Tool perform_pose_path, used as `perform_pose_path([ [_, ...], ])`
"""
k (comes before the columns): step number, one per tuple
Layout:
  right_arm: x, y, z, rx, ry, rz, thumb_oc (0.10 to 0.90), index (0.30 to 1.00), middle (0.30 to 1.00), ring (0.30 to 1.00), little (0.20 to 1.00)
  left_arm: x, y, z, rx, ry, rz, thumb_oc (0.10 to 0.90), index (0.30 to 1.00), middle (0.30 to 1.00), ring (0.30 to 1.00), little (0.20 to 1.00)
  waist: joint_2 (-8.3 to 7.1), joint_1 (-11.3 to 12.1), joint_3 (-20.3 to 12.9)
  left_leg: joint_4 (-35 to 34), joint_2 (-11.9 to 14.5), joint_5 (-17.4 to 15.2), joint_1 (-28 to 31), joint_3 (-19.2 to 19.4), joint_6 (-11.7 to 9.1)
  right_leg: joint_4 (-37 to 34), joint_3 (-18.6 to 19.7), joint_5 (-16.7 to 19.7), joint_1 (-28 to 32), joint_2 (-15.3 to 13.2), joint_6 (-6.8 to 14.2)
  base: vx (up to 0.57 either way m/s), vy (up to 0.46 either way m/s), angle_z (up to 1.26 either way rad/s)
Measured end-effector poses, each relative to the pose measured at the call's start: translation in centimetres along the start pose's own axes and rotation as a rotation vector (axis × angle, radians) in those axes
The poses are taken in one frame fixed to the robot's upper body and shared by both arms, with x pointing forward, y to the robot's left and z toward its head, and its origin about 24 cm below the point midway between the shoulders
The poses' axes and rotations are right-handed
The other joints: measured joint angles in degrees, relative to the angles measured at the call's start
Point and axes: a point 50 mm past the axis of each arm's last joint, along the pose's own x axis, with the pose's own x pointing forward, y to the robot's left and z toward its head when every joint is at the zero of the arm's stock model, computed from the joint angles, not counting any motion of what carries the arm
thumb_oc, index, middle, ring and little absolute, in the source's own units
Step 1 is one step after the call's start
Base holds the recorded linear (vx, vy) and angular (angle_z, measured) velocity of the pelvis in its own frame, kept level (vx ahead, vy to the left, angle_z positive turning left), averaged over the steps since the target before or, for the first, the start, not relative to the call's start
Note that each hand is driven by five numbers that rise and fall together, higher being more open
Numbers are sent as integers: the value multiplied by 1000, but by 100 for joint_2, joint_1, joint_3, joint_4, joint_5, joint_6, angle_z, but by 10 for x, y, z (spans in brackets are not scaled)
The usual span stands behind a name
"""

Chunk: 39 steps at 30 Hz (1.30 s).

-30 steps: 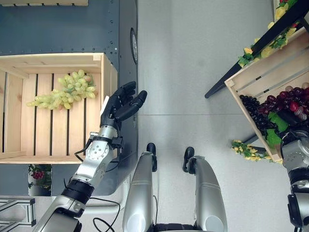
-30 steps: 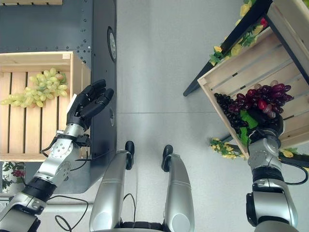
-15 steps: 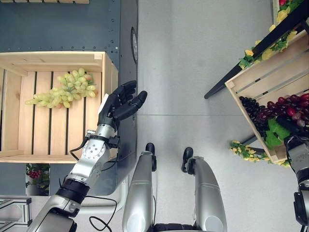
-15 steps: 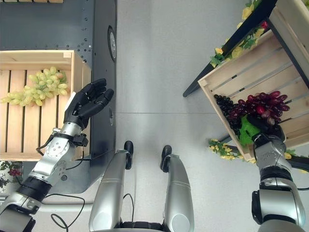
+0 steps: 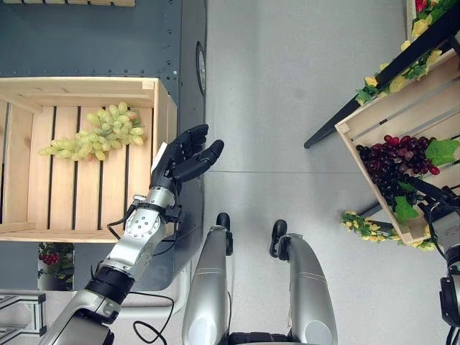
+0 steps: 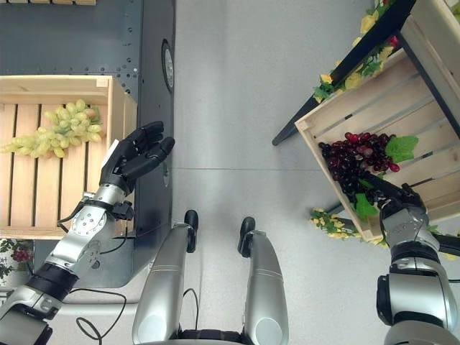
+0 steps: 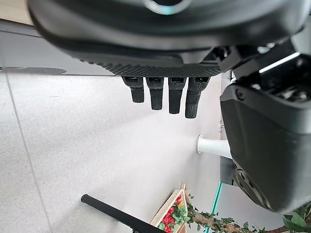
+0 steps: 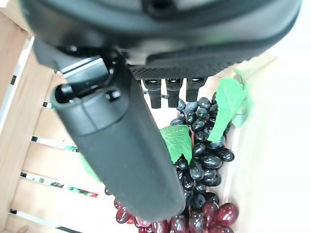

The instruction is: Pick up the fruits from the basket on one side to the basket on the other side

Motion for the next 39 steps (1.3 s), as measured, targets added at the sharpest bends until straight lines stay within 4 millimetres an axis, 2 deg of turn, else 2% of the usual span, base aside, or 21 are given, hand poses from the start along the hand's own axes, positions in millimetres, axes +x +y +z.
perform_pose_path([
  [5, 0, 1, 2, -151, -40, -15, 800, 900, 900, 900, 900, 5, -3, 7, 21, -35, -5, 800, 900, 900, 900, 900, 7, -1, -4, -91, -3, 17, 87, 19, -26, -75, 2, 1, 73, -1, 1, -8, 41, 0],
  [11, -11, 30, 7, -331, -217, 131, 800, 900, 900, 900, 900, 5, -5, 23, 36, -187, 72, 800, 900, 900, 900, 900, 7, -48, -4, -184, -7, 28, 147, 41, -43, -79, 15, -3, 98, -6, -4, -4, 14, 0],
  [15, -22, 45, -29, -440, -233, 257, 800, 900, 900, 900, 900, 3, 7, 44, 23, -369, 296, 800, 900, 900, 900, 900, -36, -48, -6, -306, -7, 45, 379, 40, -71, -114, -7, -38, 286, -13, -52, -6, -8, 1],
  [17, -27, 52, -51, -483, -200, 319, 800, 900, 900, 900, 900, 0, 23, 60, 64, -479, 462, 800, 900, 900, 900, 900, -89, -48, -9, -353, -7, 71, 437, 10, -109, -125, -57, -63, 337, -26, -92, -2, -15, 7],
  [19, -28, 48, -66, -492, -160, 334, 800, 900, 900, 900, 900, -2, 36, 71, 77, -547, 588, 800, 900, 900, 900, 900, -90, -34, -9, -379, -7, 89, 469, -30, -134, -123, -93, -73, 376, -25, -109, 11, 0, 8],
  [23, -28, 44, -76, -504, -130, 334, 800, 900, 900, 900, 900, -4, 55, 77, 164, -597, 763, 800, 900, 900, 900, 900, -98, -17, -10, -362, -9, 87, 507, -45, -128, -83, -134, -90, 417, -50, -130, 21, 42, 3],
  [25, -29, 45, -79, -527, -125, 350, 800, 900, 900, 900, 900, -3, 67, 76, 263, -603, 845, 800, 900, 900, 900, 900, -121, -34, -9, -340, -13, 91, 508, -46, -125, -43, -160, -108, 419, -80, -150, 12, 70, 3],
  [30, -29, 49, -78, -561, -134, 370, 800, 900, 900, 900, 900, -2, 94, 68, 422, -527, 953, 800, 900, 900, 900, 900, -128, -66, -8, -332, -18, 110, 492, -36, -137, 31, -176, -155, 377, -120, -196, -19, 76, 2],
  [33, -29, 55, -73, -564, -146, 385, 800, 900, 900, 900, 900, -2, 119, 60, 571, -392, 976, 800, 900, 900, 900, 900, -129, -95, -8, -335, -8, 139, 406, -32, -174, 71, -176, -149, 264, -137, -190, -35, 88, 1],
  [36, -26, 61, -62, -595, -160, 421, 800, 900, 900, 900, 900, -2, 145, 51, 782, -187, 915, 800, 900, 900, 900, 900, -132, -135, -8, -336, -4, 179, 229, 10, -210, 140, -163, -154, 47, -128, -203, -42, 114, -3],
  [39, -26, 63, -59, -602, -159, 439, 800, 900, 900, 900, 900, -6, 159, 38, 861, -22, 898, 800, 900, 900, 900, 900, -130, -154, -7, -343, 14, 178, 149, 38, -211, 144, -163, -158, -48, -142, -214, -24, 91, -5],
])
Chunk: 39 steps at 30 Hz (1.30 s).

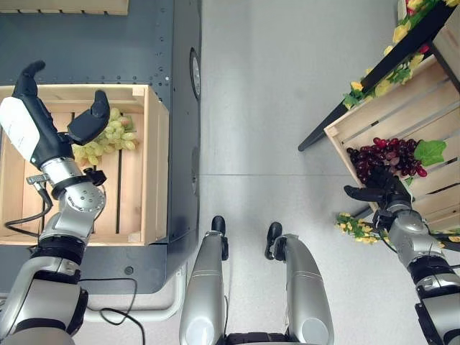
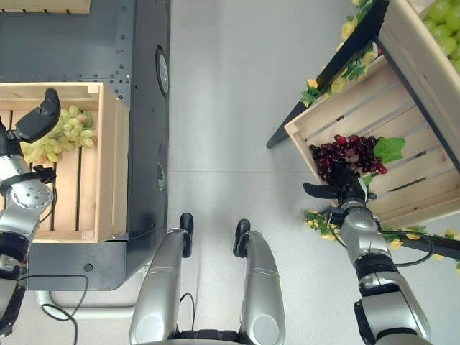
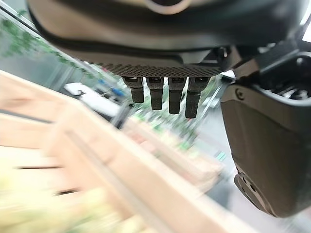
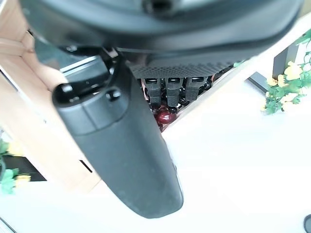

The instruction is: Pick up the fruits from the basket on one side to the basket on the other side

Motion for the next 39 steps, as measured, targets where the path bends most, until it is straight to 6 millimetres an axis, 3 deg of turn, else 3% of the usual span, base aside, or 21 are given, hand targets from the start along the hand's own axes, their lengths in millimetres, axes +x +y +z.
perform_pose_path([
  [7, 5, -16, 12, -91, 2, 5, 800, 900, 900, 900, 900, 14, 9, -22, 393, 7, -220, 800, 900, 900, 900, 900, 2, 27, 1, -31, -10, 23, -217, 17, 6, 3, -33, -4, -211, -47, -8, -23, 92, 2],
  [16, 6, -24, 21, -101, -28, 9, 800, 900, 900, 900, 900, 23, 14, -24, 560, -10, -307, 800, 900, 900, 900, 900, 3, 6, 0, -70, -30, 112, -494, 42, 38, 68, -121, -9, -446, -128, -14, -11, 72, 7],
  [23, 6, -30, 26, -122, -39, 6, 800, 900, 900, 900, 900, 29, 17, -20, 578, -20, -304, 800, 900, 900, 900, 900, 2, 12, 0, -69, -21, 185, -689, 39, 34, 101, -217, -27, -601, -185, -45, -11, 48, 8],
  [39, 6, -37, 34, -148, -61, 7, 800, 900, 900, 900, 900, 45, 14, 4, 810, -193, -354, 800, 900, 900, 900, 900, -4, -28, 0, -42, -16, 230, -968, 15, 63, 90, -336, -24, -788, -217, -40, -3, 31, 3],
])
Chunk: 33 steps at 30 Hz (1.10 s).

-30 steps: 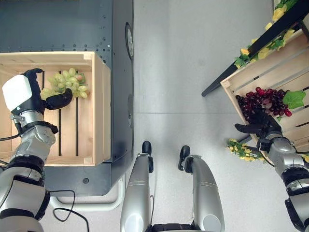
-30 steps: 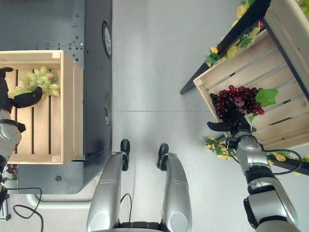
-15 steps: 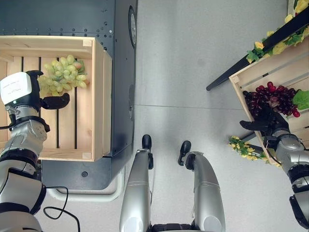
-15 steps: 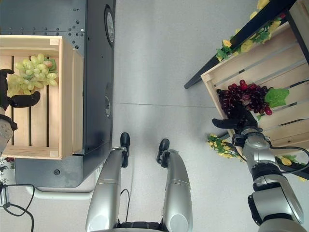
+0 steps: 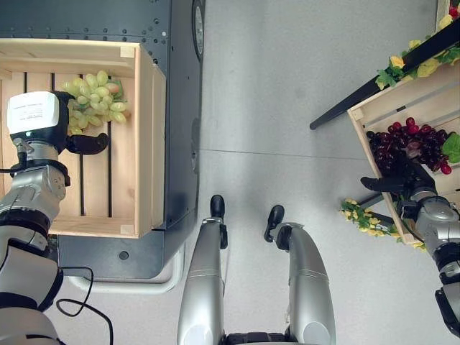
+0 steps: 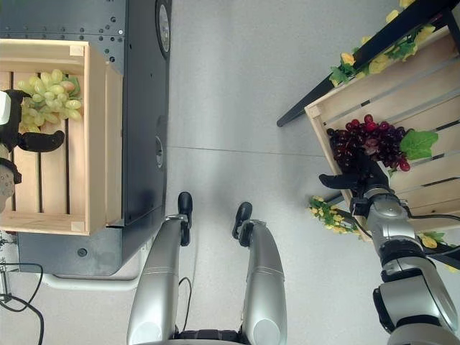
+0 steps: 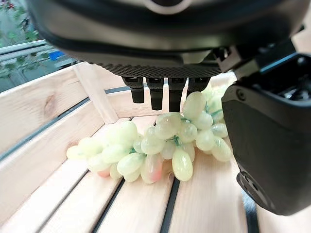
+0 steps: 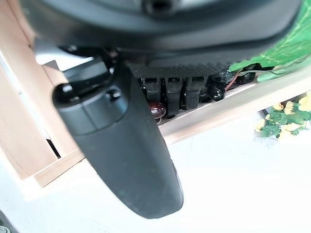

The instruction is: Pick up the fruits from the basket on one side to the basket on the other side

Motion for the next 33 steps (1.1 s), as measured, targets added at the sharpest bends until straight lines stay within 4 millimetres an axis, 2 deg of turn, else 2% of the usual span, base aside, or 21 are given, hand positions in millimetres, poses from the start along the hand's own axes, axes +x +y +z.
perform_pose_path([
  [5, 0, 0, 4, 5, -19, 14, 800, 900, 900, 900, 900, 5, 5, 0, 111, 12, -22, 800, 900, 900, 900, 900, -6, -51, -1, 3, 1, -3, -76, 2, 5, -11, -1, 8, -68, 1, 11, -6, 23, 0],
  [7, 1, 0, 9, 5, -50, 21, 800, 900, 900, 900, 900, 7, 13, -11, 126, 52, -20, 800, 900, 900, 900, 900, -12, -118, -2, 35, 8, 1, -190, 6, 11, 4, 5, 18, -183, 5, 13, -10, 37, -3],
  [20, 0, -3, 11, 26, -77, 50, 800, 900, 900, 900, 900, 8, 17, -20, 56, 147, -64, 800, 900, 900, 900, 900, -11, -124, -3, 18, 91, 21, -260, 12, -22, 0, -32, 11, -241, 35, -33, -1, 2, 0],
  [28, -1, -3, 11, 49, -86, 74, 800, 900, 900, 900, 900, 1, 11, -41, 37, 247, -114, 800, 900, 900, 900, 900, -11, -157, -3, -29, 104, 40, -268, -5, -50, -6, -104, -8, -241, 27, -72, 0, 0, 0],
  [33, -2, -6, 10, 38, -76, 81, 800, 900, 900, 900, 900, 0, 10, -44, 42, 276, -143, 800, 900, 900, 900, 900, -11, -131, -3, -21, 101, 44, -285, -23, -45, 12, -184, -12, -220, -5, -81, -4, -17, 3],
])
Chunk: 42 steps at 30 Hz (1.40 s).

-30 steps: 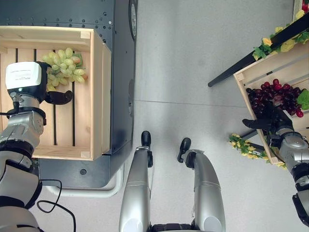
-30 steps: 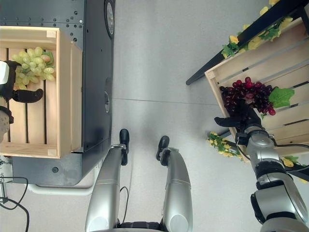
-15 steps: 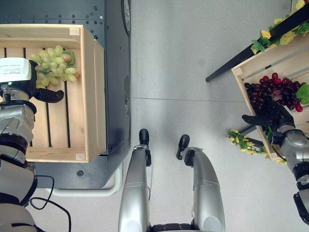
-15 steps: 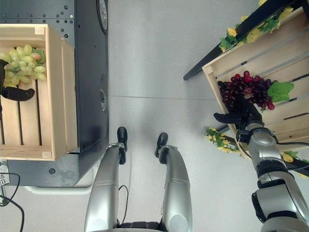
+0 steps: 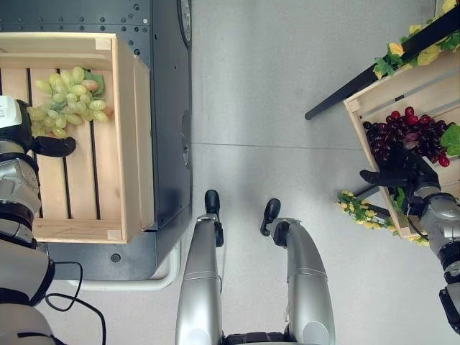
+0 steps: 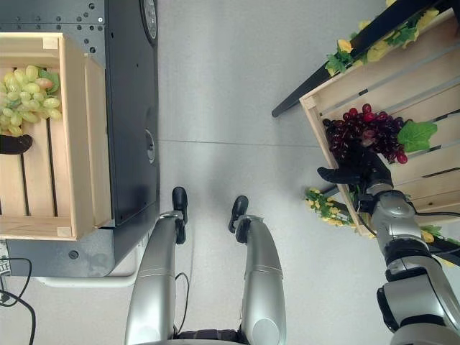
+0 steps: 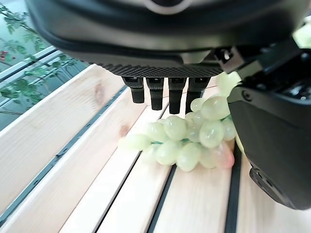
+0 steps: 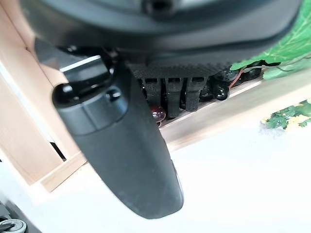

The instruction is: Pick up the fruits from the basket on one side to the basket on the other side

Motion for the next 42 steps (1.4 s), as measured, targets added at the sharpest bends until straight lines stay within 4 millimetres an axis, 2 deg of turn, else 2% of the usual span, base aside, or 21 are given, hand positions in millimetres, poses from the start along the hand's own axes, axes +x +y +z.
perform_pose_path([
  [1, 0, 0, 0, -11, 5, 4, 800, 900, 900, 900, 900, 0, 0, 0, -3, 3, -14, 740, 811, 811, 811, 811, 0, 1, 0, 1, 0, 7, 0, 0, 1, 5, -12, -3, 8, -5, -5, 2, -27, 5],
  [2, 0, 0, -1, -10, 6, 4, 800, 900, 900, 900, 900, 0, -1, 0, -6, 5, -20, 400, 300, 300, 300, 300, 0, 3, 0, 3, 0, 10, 0, -3, 2, 10, -23, -5, 14, -8, -8, 5, -26, 5],
  [8, -1, 0, -2, -10, 8, 4, 800, 900, 900, 900, 900, -1, -7, -3, -45, 23, -99, 400, 300, 300, 300, 300, -2, 17, -1, 6, -1, 19, 1, -16, -1, -8, -35, -6, 20, -11, -9, 0, -3, 1],
  [12, -2, 0, -4, -10, 13, 6, 800, 900, 900, 900, 900, -4, -17, -6, -59, 32, -184, 400, 300, 300, 300, 300, -9, 23, -2, 3, -1, 21, -1, -36, -1, -3, -63, -5, 41, -10, -9, 2, -4, 2],
  [17, -3, 0, -7, -11, 20, 6, 800, 900, 900, 900, 900, -5, -18, -2, -80, 2, -186, 400, 300, 300, 300, 300, -19, 42, -2, 42, -10, 21, -2, -44, 3, 44, -71, -8, 50, -13, -13, 1, -1, 1],
  [28, -6, 3, -16, -7, 39, 15, 800, 900, 900, 900, 900, -7, -10, 28, -126, -212, -58, 400, 300, 300, 300, 300, -59, 124, -2, 82, -11, 48, 195, -69, 18, 55, -94, -9, 269, -19, -16, -1, -5, 1],
  [33, -4, 20, -20, 22, 34, 59, 800, 900, 900, 900, 900, -12, -10, 36, -144, -272, 33, 400, 300, 300, 300, 300, -76, 129, -2, 13, -3, 42, 544, -42, 24, -31, -61, 0, 596, 2, 1, -2, -10, -2],
  [39, -14, 44, -39, 70, 41, 123, 800, 900, 900, 900, 900, -25, -13, 47, -183, -384, 165, 400, 300, 300, 300, 300, -94, 197, -5, -452, -9, 59, 1518, 80, 34, -479, 63, 68, 1466, 90, 102, -12, -26, -8],
  [42, -19, 71, -45, 112, 30, 185, 800, 900, 900, 900, 900, -36, -24, 49, -182, -451, 180, 400, 300, 300, 300, 300, -92, 201, -5, -797, -38, 61, 2225, 224, 37, -750, 163, 96, 2067, 98, 152, 38, 0, -13],
])
